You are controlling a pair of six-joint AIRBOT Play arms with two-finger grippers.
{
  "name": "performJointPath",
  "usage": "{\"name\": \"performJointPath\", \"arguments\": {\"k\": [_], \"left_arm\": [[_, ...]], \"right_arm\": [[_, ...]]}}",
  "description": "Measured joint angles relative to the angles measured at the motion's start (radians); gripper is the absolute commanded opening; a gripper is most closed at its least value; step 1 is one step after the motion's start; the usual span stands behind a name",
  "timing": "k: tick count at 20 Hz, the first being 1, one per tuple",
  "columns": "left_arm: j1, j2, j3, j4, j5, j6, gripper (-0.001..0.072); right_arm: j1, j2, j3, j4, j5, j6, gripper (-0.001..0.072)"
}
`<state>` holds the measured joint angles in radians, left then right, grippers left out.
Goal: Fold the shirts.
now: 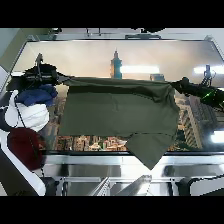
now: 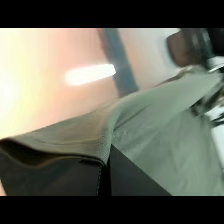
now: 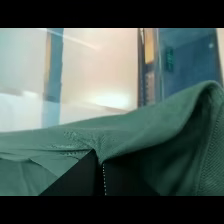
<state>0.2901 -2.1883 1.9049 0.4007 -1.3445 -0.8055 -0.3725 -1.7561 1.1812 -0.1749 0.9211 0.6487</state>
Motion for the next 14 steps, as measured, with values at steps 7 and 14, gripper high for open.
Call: {"name": "performJointPath", "arguments": {"k": [7, 14], "left_arm": [[-0.051, -0.017, 0.067, 0.238, 0.066, -0.024, 0.0015], [-0.079, -0.018, 0.073, 0.303, 0.118, -0.031, 0.0017]], "right_arm": [[0.012, -0.011, 0.005, -0.137, -0.022, 0.005, 0.0013], [0.014, -0.026, 0.005, -0.167, -0.076, 0.009, 0.0014]]}}
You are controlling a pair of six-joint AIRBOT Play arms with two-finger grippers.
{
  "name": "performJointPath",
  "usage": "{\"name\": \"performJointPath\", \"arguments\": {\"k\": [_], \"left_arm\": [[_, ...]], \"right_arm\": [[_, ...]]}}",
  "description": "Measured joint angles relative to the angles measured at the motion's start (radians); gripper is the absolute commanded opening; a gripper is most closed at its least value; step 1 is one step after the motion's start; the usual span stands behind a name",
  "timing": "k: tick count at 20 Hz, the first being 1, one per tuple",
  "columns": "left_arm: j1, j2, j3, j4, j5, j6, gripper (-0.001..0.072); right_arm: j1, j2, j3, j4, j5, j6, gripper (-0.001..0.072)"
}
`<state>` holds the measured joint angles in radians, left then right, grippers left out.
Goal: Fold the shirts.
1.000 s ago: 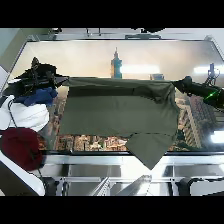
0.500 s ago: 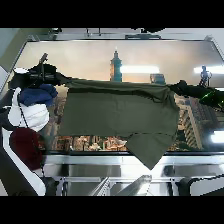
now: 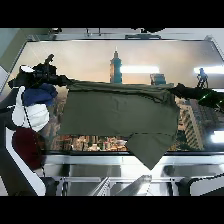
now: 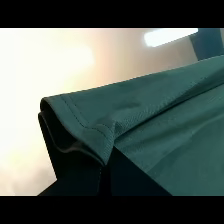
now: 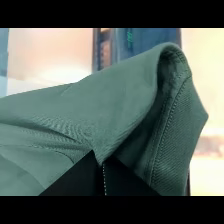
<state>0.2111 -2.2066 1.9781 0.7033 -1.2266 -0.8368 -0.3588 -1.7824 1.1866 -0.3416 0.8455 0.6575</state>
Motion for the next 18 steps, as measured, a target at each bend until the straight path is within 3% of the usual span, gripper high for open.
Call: {"name": "performJointPath", "arguments": {"k": [6, 7, 8, 9, 14, 18], "left_arm": [[-0.021, 0.0, 0.0, 0.012, 0.02, 0.0, 0.0018], [-0.024, 0.0, 0.0, 0.012, 0.021, 0.0, 0.0056], [-0.026, 0.0, 0.0, 0.012, 0.022, 0.0, 0.0282], [-0.026, 0.0, 0.001, 0.015, 0.022, 0.0, 0.0315], [-0.007, 0.033, 0.0, 0.06, -0.041, -0.045, 0.0315], [0.038, 0.132, 0.001, 0.266, -0.144, -0.202, 0.0314]], "right_arm": [[0.002, -0.002, 0.0, -0.006, -0.01, 0.0, 0.0015], [0.004, -0.002, 0.0, -0.006, -0.01, 0.0, 0.0032], [0.006, -0.002, 0.0, -0.006, -0.011, 0.0, 0.0156], [0.009, -0.002, 0.0, -0.007, -0.014, 0.0, 0.0243], [-0.002, 0.024, 0.0, -0.041, 0.018, 0.017, 0.0245], [-0.079, 0.138, 0.0, -0.24, 0.084, 0.18, 0.0241]]}}
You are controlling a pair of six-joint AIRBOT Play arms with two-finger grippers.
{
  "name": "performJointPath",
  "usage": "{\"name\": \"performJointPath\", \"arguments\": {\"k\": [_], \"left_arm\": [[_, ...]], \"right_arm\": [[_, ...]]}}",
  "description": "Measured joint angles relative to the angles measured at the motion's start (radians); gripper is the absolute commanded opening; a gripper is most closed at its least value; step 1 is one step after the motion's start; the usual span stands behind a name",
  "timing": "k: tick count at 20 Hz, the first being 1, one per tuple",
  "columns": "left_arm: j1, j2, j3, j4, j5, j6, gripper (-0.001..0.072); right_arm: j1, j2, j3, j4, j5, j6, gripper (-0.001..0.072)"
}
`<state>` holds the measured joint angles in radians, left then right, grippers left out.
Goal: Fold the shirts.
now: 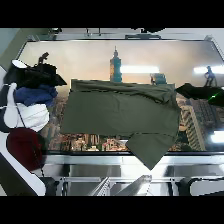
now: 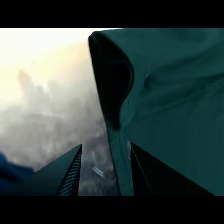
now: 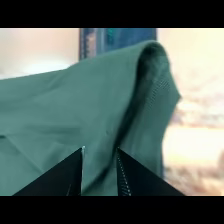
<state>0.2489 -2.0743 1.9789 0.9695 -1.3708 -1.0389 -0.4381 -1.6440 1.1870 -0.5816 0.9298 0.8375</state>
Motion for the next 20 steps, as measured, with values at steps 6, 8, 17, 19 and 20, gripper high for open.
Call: {"name": "performJointPath", "arguments": {"k": [6, 8, 17, 19, 20], "left_arm": [[0.072, 0.195, -0.245, 0.074, -0.195, -0.16, 0.0314], [0.087, 0.288, -0.446, 0.079, -0.183, -0.173, 0.0314], [0.084, 0.481, -0.967, 0.07, 0.055, -0.138, 0.0314], [0.055, 0.489, -0.999, 0.06, 0.085, -0.131, 0.0314], [0.039, 0.491, -1.007, 0.06, 0.101, -0.13, 0.0314]], "right_arm": [[-0.093, 0.235, -0.07, -0.216, 0.184, 0.203, 0.0151], [-0.1, 0.323, -0.167, -0.226, 0.227, 0.243, 0.0153], [-0.109, 0.682, -0.504, -0.182, 0.312, 0.278, 0.0156], [-0.11, 0.724, -0.518, -0.18, 0.332, 0.286, 0.0162], [-0.11, 0.738, -0.523, -0.18, 0.34, 0.29, 0.0162]]}}
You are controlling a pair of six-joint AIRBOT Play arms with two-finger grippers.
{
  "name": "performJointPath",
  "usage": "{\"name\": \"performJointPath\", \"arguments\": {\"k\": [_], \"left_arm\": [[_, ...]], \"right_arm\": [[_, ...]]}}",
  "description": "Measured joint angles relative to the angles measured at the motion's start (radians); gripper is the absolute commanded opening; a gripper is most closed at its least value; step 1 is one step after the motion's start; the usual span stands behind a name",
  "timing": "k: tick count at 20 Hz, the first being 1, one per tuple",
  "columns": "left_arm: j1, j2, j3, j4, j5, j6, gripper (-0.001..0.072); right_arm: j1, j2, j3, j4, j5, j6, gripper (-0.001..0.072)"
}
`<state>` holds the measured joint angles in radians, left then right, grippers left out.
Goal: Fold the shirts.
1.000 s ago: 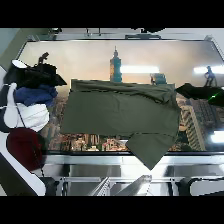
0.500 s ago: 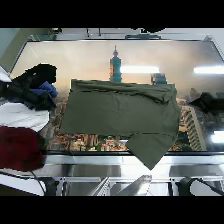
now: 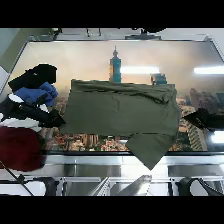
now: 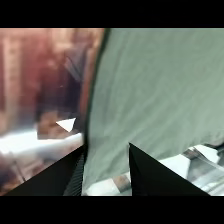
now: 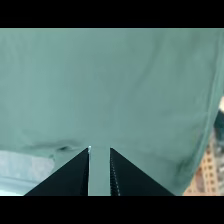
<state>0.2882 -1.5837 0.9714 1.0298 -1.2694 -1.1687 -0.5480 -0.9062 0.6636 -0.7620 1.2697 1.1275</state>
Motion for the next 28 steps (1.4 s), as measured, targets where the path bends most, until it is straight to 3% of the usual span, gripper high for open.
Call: {"name": "performJointPath", "arguments": {"k": [2, 3, 4, 5, 6, 9, 13, 18, 27, 28], "left_arm": [[-0.033, 0.002, -0.013, -0.002, 0.024, 0.007, 0.0311], [-0.045, 0.002, -0.016, -0.001, 0.031, 0.01, 0.0214], [-0.055, 0.002, -0.019, 0.004, 0.041, 0.014, 0.0004], [-0.061, 0.002, -0.022, 0.01, 0.047, 0.018, 0.0017], [-0.067, 0.001, -0.023, 0.01, 0.05, 0.018, 0.0017], [-0.074, 0.001, -0.025, 0.01, 0.05, 0.022, 0.0017], [-0.077, 0.001, -0.025, 0.01, 0.045, 0.025, 0.0017], [-0.077, 0.001, -0.025, 0.011, 0.035, 0.026, 0.0017], [-0.078, 0.001, -0.026, 0.016, 0.017, 0.026, 0.0017], [-0.078, 0.001, -0.026, 0.016, 0.017, 0.026, 0.0017]], "right_arm": [[0.0, 0.015, -0.006, -0.01, 0.025, 0.014, 0.0162], [0.0, 0.02, -0.007, -0.025, 0.04, 0.029, 0.0163], [0.0, 0.024, -0.01, -0.044, 0.045, 0.045, 0.0256], [0.0, 0.027, -0.015, -0.078, 0.054, 0.073, 0.0427], [0.0, 0.028, -0.025, -0.117, 0.061, 0.108, 0.0457], [0.0, 0.031, -0.088, -0.206, 0.085, 0.208, 0.0457], [0.0, 0.023, -0.222, -0.23, 0.031, 0.26, 0.0456], [0.001, -0.036, -0.36, -0.107, -0.092, 0.166, 0.0456], [0.03, -0.124, -0.407, 0.048, -0.154, 0.037, 0.0455], [0.044, -0.126, -0.407, 0.066, -0.168, 0.027, 0.0414]]}}
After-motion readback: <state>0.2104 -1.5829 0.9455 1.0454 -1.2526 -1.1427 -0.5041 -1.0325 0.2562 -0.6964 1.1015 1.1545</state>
